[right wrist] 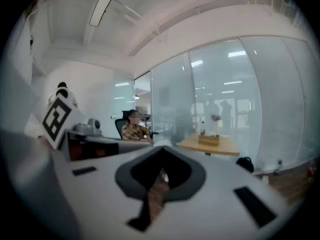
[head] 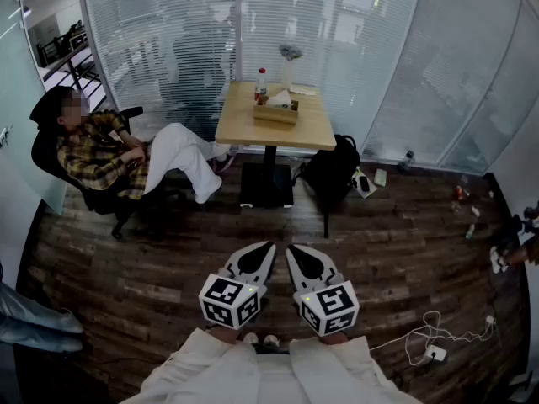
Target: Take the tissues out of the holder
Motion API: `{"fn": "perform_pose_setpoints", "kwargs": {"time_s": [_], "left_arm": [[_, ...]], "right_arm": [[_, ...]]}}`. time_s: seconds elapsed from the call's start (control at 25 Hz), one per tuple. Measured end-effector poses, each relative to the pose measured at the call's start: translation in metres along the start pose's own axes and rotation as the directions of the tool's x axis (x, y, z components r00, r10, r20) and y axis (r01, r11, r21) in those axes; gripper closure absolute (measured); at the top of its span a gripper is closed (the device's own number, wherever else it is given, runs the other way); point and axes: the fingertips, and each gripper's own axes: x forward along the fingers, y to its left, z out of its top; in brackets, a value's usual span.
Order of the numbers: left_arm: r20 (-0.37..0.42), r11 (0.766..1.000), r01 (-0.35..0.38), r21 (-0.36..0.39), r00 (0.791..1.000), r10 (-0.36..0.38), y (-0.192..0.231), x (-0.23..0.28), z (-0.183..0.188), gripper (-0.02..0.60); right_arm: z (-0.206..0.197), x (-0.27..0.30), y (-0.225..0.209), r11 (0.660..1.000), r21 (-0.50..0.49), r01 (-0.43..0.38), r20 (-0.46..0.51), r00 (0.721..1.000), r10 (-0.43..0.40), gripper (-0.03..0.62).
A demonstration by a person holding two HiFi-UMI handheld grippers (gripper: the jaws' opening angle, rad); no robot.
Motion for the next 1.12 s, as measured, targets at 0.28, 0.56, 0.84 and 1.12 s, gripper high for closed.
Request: {"fn": "perform_pose_setpoints", "kwargs": {"time_s": [0.28, 0.56, 0.84, 1.12], "left_arm": [[-0.009, 1.0, -0.012, 0.02, 1.0, 0.012, 0.004, 0.005, 0.0, 0.574], [-0.005, 0.999, -0.022, 0.04, 1.0, 0.023, 0.005, 0.004, 0.007, 0.574], [-0.001, 0.999, -0.013, 0.037, 1.0, 0.013, -0.004, 0.009, 0.009, 0.574], [-0.025, 0.999, -0.005, 0.049, 1.0, 0.007, -0.007, 0.012, -0.001, 0.574]], "right_arm": [[-0.002, 0.004, -0.006, 1.0, -0.009, 0.012, -0.001, 1.0, -0.012, 0.583], [0.004, 0.003, -0.006, 1.0, 0.015, 0.007, 0.028, 1.0, -0.007, 0.583], [0.005, -0.002, -0.007, 0.999, 0.043, 0.003, 0.041, 0.999, -0.005, 0.583], [-0.002, -0.004, -0.006, 0.999, 0.053, -0.007, 0.032, 0.999, 0.005, 0.583]]}}
